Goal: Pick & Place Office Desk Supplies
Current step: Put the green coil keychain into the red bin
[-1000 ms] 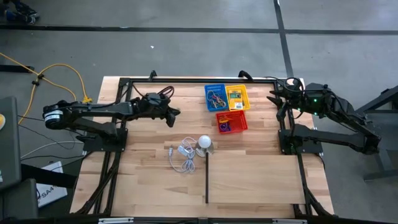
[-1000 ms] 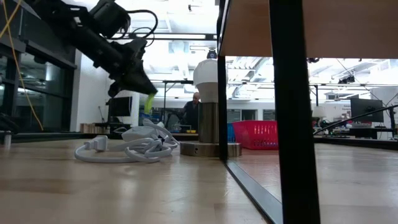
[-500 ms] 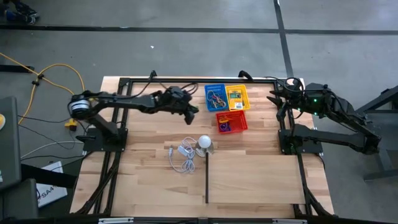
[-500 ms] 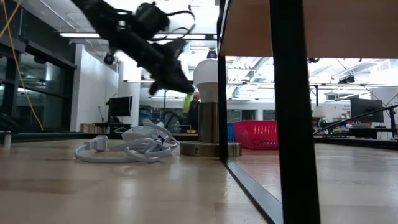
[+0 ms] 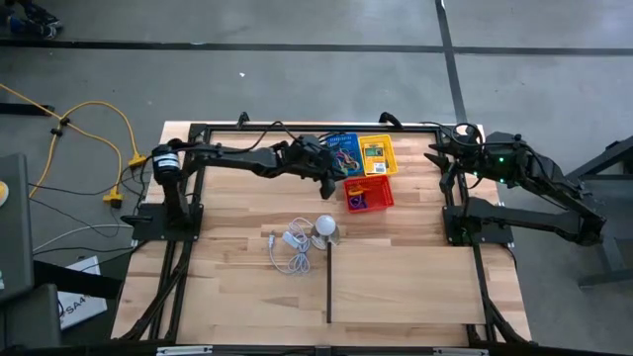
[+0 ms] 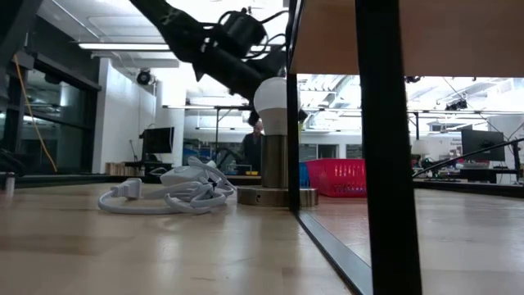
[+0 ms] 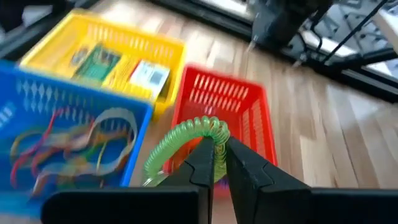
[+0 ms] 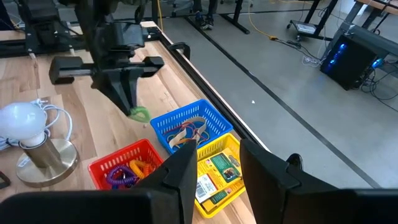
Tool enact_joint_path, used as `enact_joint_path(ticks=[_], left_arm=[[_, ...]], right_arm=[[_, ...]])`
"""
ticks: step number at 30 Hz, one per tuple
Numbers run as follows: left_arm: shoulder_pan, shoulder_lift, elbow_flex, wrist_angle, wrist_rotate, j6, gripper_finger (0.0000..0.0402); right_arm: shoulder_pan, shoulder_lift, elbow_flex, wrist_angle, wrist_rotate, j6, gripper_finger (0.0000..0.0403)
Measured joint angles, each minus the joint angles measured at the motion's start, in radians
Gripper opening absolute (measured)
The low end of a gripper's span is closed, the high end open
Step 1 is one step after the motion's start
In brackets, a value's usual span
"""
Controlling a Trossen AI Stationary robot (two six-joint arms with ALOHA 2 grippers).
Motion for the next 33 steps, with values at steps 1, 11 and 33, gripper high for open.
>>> enact_joint_path(ticks=[1, 11, 33], left_arm=[[-0.005, 0.012, 0.015, 0.009, 0.004, 0.009, 0.0022], [-0.042, 0.113, 0.101, 0.093, 0.046, 0.031, 0.0022], [-0.047, 0.249, 0.102, 0.260, 0.119, 0.055, 0.0028]], right_arm=[[0.000, 0.000, 0.000, 0.000, 0.000, 0.000, 0.0110], [0.000, 0.000, 0.000, 0.000, 0.000, 0.000, 0.0110], [0.000, 0.000, 0.000, 0.000, 0.000, 0.000, 0.0110]])
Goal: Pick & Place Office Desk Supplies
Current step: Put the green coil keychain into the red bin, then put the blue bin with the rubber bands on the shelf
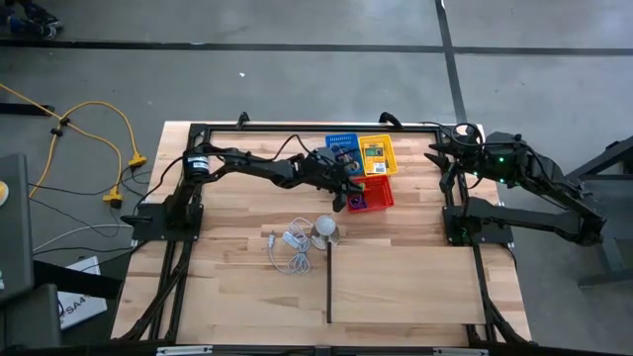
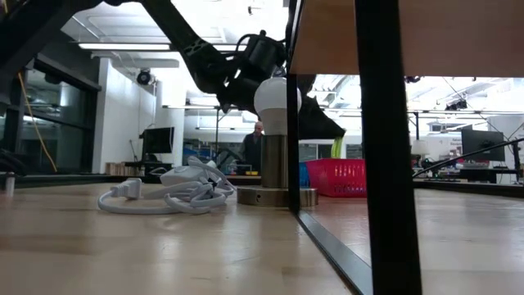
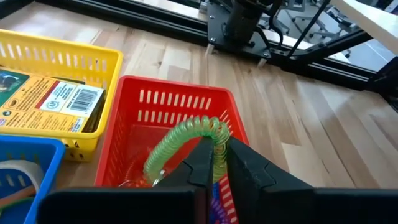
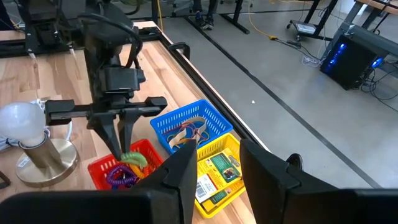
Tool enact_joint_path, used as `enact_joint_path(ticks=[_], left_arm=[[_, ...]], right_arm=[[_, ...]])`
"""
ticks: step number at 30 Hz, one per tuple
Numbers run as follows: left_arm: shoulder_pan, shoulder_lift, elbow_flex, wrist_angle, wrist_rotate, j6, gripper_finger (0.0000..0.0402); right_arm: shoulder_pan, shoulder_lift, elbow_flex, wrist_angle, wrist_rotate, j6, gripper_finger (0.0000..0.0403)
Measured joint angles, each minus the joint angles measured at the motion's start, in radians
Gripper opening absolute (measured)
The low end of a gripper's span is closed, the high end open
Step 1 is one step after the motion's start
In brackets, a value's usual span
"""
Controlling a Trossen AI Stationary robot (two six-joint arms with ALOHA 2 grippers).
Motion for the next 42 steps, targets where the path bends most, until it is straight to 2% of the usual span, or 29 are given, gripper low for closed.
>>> enact_joint_path(ticks=[10, 14, 32, 36, 42], left_arm=[[0.001, 0.000, 0.000, -0.002, 0.016, 0.006, 0.0098], [0.001, 0.000, 0.000, -0.002, 0.016, 0.006, 0.0115], [0.016, -0.028, 0.000, -0.010, 0.023, 0.030, 0.0118], [0.044, -0.090, 0.001, -0.092, 0.024, 0.057, 0.0118], [0.066, -0.151, 0.000, -0.235, -0.029, 0.104, 0.0118]], right_arm=[[0.000, 0.000, 0.000, 0.000, 0.000, 0.000, 0.0110], [0.000, 0.000, 0.000, 0.000, 0.000, 0.000, 0.0110], [0.000, 0.000, 0.000, 0.000, 0.000, 0.000, 0.0110], [0.000, 0.000, 0.000, 0.000, 0.000, 0.000, 0.0110], [0.000, 0.000, 0.000, 0.000, 0.000, 0.000, 0.0110]])
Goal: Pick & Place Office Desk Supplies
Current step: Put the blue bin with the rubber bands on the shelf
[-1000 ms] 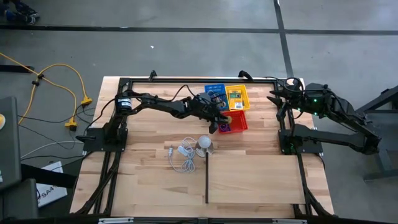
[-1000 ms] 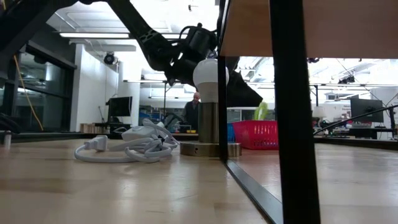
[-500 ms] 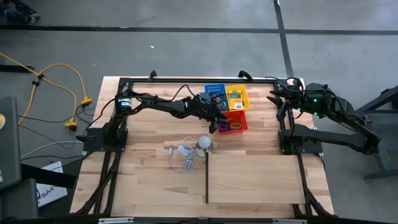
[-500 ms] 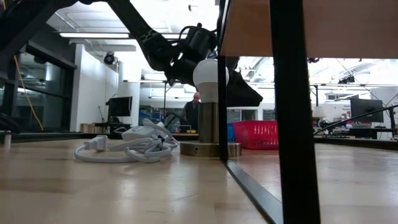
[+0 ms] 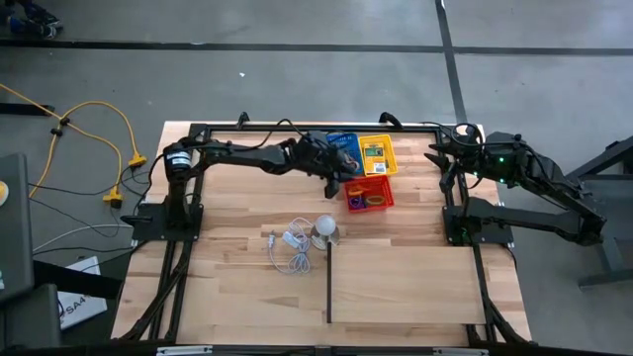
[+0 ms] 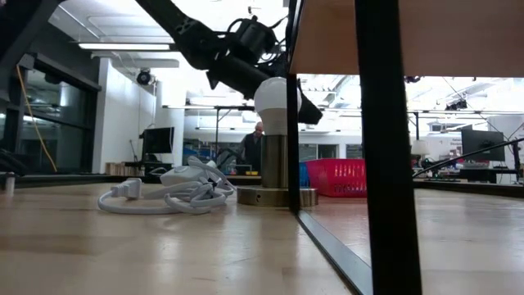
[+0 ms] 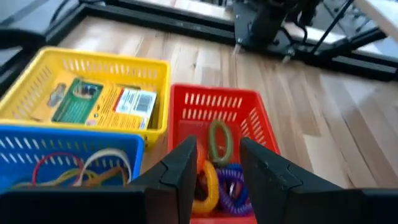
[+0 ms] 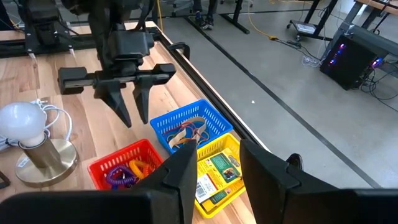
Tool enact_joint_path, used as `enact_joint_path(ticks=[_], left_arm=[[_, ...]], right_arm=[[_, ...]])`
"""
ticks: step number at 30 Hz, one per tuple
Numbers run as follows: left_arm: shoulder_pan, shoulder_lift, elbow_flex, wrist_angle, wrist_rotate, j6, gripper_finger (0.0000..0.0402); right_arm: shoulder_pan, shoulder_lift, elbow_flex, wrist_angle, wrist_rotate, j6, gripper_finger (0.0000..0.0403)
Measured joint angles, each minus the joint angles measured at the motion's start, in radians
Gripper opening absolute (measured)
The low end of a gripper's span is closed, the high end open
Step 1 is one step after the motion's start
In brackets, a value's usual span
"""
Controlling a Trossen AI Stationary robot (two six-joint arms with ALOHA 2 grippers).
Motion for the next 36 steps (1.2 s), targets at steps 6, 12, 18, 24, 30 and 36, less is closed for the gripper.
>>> enact_joint_path(ticks=[6, 12, 18, 24, 30, 36], left_arm=[[-0.001, -0.001, 0.000, -0.081, 0.032, 0.002, 0.0118], [0.018, -0.015, 0.000, -0.211, 0.064, 0.007, 0.0118], [0.052, -0.072, -0.001, -0.401, 0.035, 0.039, 0.0118], [0.094, -0.082, -0.002, -0.464, 0.028, 0.106, 0.0118], [0.115, -0.081, -0.002, -0.450, 0.014, 0.261, 0.0118], [0.120, -0.080, -0.001, -0.416, 0.015, 0.417, 0.0118]], right_arm=[[0.000, 0.000, 0.000, 0.000, 0.000, 0.000, 0.0110], [0.000, 0.000, 0.000, 0.000, 0.000, 0.000, 0.0110], [0.000, 0.000, 0.000, 0.000, 0.000, 0.000, 0.0110], [0.000, 0.000, 0.000, 0.000, 0.000, 0.000, 0.0110], [0.000, 0.000, 0.000, 0.000, 0.000, 0.000, 0.0110], [0.000, 0.000, 0.000, 0.000, 0.000, 0.000, 0.0110]])
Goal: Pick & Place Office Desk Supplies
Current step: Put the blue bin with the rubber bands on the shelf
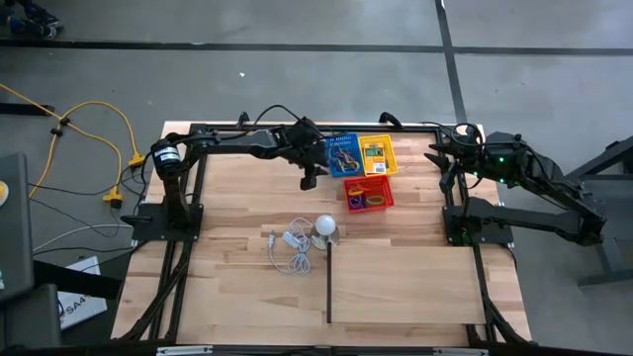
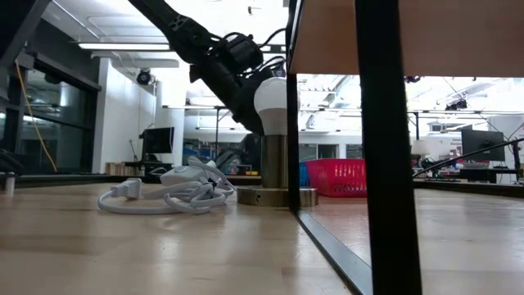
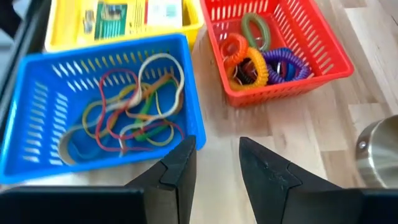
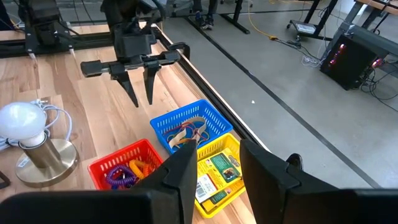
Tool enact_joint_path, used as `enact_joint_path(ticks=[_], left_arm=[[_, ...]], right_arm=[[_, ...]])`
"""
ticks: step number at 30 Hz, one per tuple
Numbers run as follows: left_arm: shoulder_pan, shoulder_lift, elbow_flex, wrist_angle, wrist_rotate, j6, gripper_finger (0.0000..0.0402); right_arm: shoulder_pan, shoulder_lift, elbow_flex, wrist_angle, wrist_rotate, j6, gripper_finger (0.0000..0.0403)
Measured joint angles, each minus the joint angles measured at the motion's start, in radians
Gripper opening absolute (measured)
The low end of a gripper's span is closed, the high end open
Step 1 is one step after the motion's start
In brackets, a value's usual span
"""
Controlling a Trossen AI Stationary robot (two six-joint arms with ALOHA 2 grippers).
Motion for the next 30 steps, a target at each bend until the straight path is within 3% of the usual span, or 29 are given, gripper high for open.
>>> enact_joint_path(ticks=[12, 23, 30], left_arm=[[0.000, 0.001, 0.000, 0.067, 0.000, 0.140, 0.0118], [0.000, 0.001, 0.000, 0.061, -0.001, 0.167, 0.0118], [-0.005, -0.017, 0.000, -0.099, -0.052, 0.297, 0.0118]], right_arm=[[0.000, 0.000, 0.000, 0.000, 0.000, 0.000, 0.0110], [0.000, 0.000, 0.000, 0.000, 0.000, 0.000, 0.0110], [0.000, 0.000, 0.000, 0.000, 0.000, 0.000, 0.0110]])
